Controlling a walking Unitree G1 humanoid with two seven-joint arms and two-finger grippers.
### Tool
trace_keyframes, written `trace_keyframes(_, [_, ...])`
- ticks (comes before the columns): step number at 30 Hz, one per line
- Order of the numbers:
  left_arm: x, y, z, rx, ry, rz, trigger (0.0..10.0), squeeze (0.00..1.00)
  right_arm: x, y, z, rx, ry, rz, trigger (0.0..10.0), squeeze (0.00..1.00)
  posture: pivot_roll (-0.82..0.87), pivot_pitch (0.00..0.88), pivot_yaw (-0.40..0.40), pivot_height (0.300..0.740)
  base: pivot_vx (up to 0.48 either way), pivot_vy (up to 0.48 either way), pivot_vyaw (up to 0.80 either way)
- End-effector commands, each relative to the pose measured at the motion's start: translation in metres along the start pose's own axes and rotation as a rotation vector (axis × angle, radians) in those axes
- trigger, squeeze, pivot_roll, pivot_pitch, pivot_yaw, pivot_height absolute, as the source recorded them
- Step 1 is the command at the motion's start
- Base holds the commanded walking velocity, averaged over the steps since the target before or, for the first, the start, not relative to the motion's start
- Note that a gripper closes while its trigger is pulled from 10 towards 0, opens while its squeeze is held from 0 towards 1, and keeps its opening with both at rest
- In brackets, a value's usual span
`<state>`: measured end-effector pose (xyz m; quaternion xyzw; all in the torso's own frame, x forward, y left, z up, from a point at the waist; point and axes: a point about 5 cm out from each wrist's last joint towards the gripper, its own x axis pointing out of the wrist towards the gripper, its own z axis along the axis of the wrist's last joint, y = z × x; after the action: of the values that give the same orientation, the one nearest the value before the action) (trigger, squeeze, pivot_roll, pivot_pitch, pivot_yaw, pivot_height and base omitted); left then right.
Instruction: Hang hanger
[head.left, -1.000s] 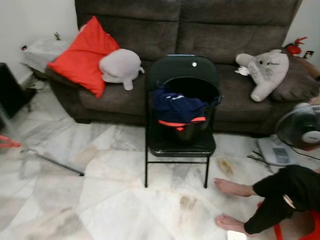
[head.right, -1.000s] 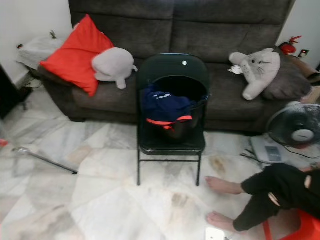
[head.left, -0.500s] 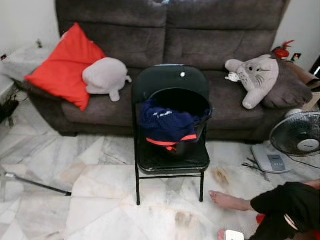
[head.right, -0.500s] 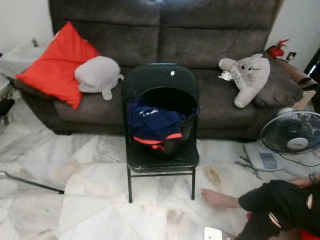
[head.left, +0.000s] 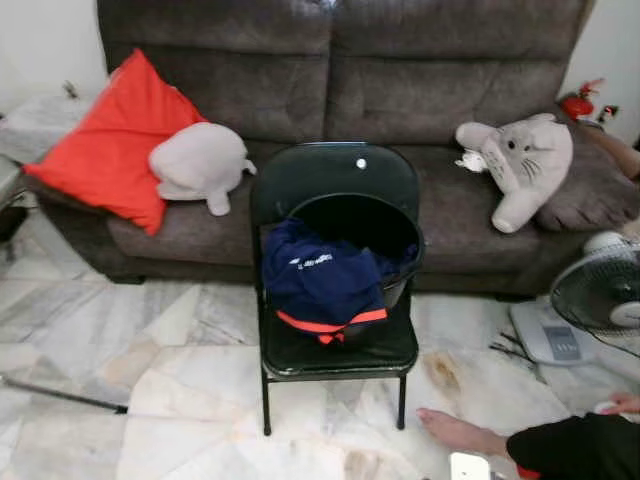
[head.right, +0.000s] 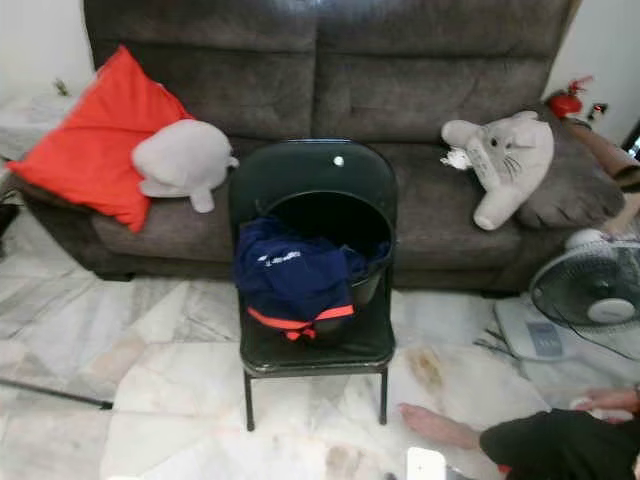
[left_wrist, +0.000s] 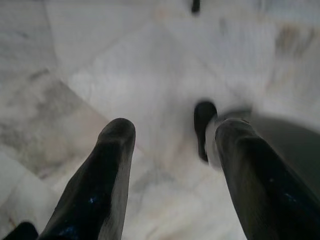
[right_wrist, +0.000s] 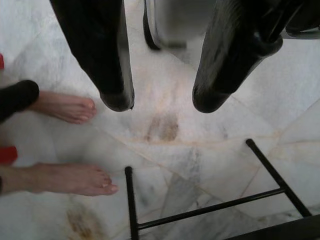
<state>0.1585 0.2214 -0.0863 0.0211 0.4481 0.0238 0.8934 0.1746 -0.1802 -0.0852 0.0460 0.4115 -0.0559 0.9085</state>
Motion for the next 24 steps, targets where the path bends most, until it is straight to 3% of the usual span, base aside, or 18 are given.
trace_keyframes(1, [-0.003, -0.003, -0.013, 0.001, 0.045, -0.005, 10.0, 0.0, 0.0, -0.006, 0.003, -0.007, -0.017, -0.017, 10.0, 0.0, -0.07, 0.109, 0.024, 0.721, 0.334, 0.0, 0.8])
trace_keyframes(4, [-0.003, -0.004, -0.013, 0.002, 0.043, -0.007, 10.0, 0.0, 0.001, -0.005, 0.006, -0.007, -0.032, -0.012, 10.0, 0.0, -0.07, 0.11, 0.024, 0.721, 0.336, 0.0, 0.64])
trace_keyframes(11, [-0.002, -0.005, -0.011, 0.006, 0.035, -0.008, 10.0, 0.0, 0.003, -0.003, 0.024, -0.001, -0.129, -0.008, 10.0, 0.0, -0.08, 0.112, 0.02, 0.721, 0.08, 0.0, 0.0])
trace_keyframes(15, [-0.001, -0.008, -0.01, 0.011, 0.049, -0.008, 10.0, 0.0, 0.001, 0.004, 0.045, -0.004, -0.3, -0.005, 10.0, 0.0, -0.09, 0.117, 0.018, 0.721, 0.0, 0.0, 0.0])
trace_keyframes(21, [0.0, -0.013, -0.01, 0.023, 0.058, -0.018, 10.0, 0.0, -0.008, 0.013, 0.052, -0.07, -0.431, 0.02, 10.0, 0.0, -0.11, 0.118, 0.013, 0.721, 0.0, 0.0, 0.0])
trace_keyframes(24, [0.001, -0.02, -0.01, 0.031, 0.057, -0.028, 10.0, 0.0, -0.024, 0.011, 0.061, -0.088, -0.556, 0.007, 10.0, 0.0, -0.12, 0.115, 0.009, 0.721, 0.0, 0.0, 0.0])
